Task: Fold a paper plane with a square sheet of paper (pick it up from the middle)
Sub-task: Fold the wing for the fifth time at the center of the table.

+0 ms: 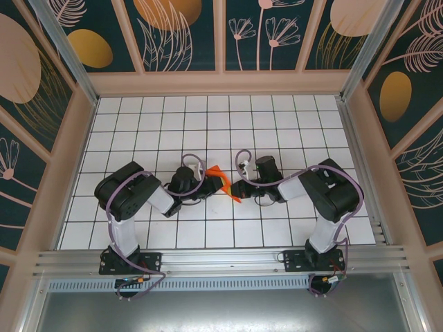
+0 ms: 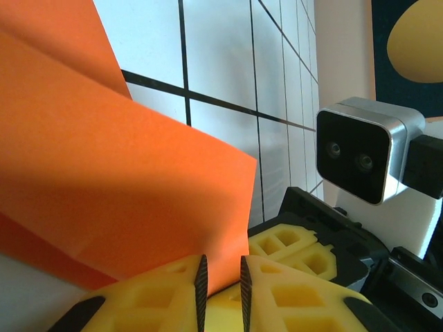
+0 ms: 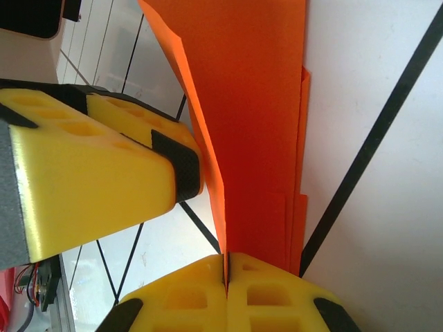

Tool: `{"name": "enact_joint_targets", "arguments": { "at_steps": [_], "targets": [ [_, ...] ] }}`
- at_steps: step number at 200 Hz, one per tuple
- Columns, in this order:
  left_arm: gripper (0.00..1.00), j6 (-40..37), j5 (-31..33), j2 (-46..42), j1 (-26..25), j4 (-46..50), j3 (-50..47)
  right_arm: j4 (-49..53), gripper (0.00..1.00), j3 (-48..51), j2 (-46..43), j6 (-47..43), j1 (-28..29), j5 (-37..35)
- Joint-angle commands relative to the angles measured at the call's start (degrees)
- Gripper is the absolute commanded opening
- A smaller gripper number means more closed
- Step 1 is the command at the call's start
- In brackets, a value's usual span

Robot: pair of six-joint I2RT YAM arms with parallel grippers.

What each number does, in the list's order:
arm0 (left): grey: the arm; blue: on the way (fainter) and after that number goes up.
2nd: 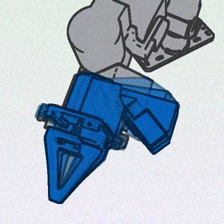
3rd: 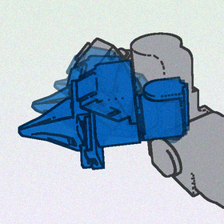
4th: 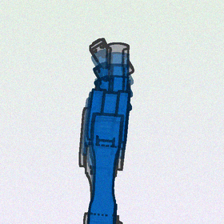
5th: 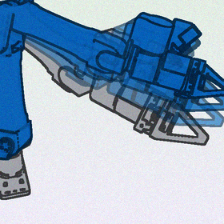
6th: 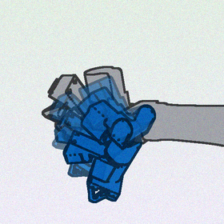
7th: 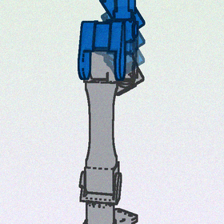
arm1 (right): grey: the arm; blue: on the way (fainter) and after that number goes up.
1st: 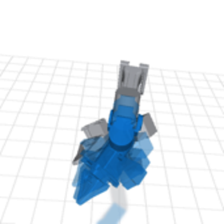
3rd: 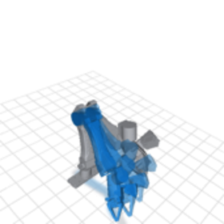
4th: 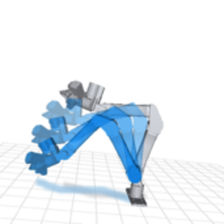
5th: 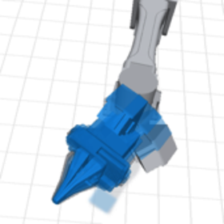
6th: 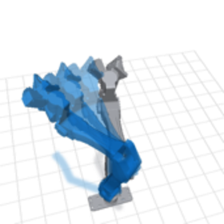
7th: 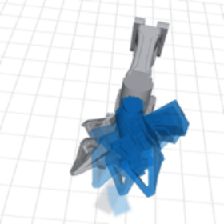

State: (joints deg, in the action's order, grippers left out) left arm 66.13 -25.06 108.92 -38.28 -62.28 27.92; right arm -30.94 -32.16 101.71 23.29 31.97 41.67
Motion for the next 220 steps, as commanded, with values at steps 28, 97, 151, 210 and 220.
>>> {"name": "enact_joint_targets", "arguments": {
  "at_steps": [28,97,151,210,220],
  "targets": [
    [0.21,-0.44,1.38,0.94,-0.28,6.17,1.63,5.62,0.07,-1.9,0.3,-1.67,0.22,-0.14],
    [0.2,-0.72,1.41,1.53,-0.26,6.57,1.62,12.45,0.25,-4.05,-6.12,-2.16,-0.28,0.91],
    [0.2,-0.54,1.33,1.69,-0.28,6.49,1.61,16.99,0.25,-5.17,-6.04,-4.84,-0.32,-0.26],
    [0.2,0.06,1.36,2.34,-0.27,7.69,2.57,22.8,0.25,-8.07,-5.7,-12.37,1.15,-5.11],
    [0.2,0.06,1.42,2.43,-0.32,7.99,2.58,23.88,0.25,-8.67,-5.46,-13.35,1.55,-6.21]
  ]
}}
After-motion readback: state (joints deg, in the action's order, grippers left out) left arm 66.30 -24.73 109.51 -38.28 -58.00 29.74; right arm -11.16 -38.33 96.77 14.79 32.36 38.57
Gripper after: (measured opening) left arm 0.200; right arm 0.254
